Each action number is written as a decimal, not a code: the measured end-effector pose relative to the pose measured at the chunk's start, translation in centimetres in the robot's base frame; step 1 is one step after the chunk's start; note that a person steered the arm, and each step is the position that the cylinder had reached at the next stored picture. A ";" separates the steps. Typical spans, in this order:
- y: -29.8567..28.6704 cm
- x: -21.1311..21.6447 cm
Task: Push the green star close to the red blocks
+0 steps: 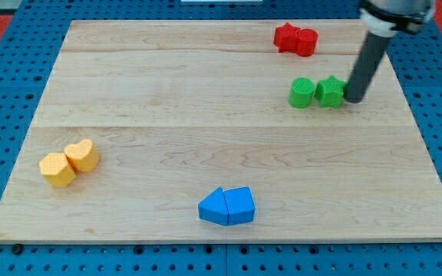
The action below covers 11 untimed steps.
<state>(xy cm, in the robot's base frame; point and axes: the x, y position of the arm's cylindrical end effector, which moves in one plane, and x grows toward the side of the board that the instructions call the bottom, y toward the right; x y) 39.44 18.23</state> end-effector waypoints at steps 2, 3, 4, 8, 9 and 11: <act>-1.6 4.7; -3.4 4.0; -5.0 3.7; -1.0 -0.6; -1.0 -2.5; -4.7 -3.4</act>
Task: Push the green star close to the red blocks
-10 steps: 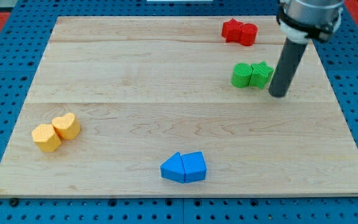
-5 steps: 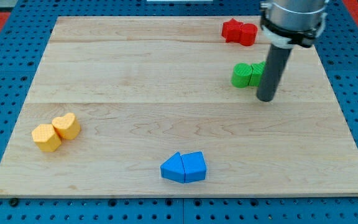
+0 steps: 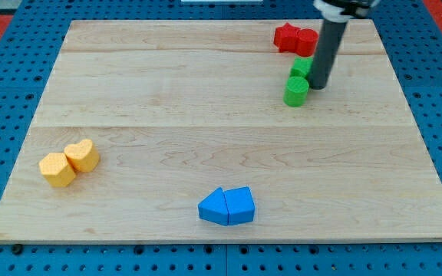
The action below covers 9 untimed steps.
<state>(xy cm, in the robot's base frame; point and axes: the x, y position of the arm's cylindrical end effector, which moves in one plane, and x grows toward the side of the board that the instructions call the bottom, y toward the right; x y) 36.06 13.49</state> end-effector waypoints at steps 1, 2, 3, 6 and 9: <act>-3.3 -1.2; -4.2 -2.9; -5.2 -4.0; -3.7 -5.5; 1.1 -2.4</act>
<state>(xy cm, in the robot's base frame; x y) 33.71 14.56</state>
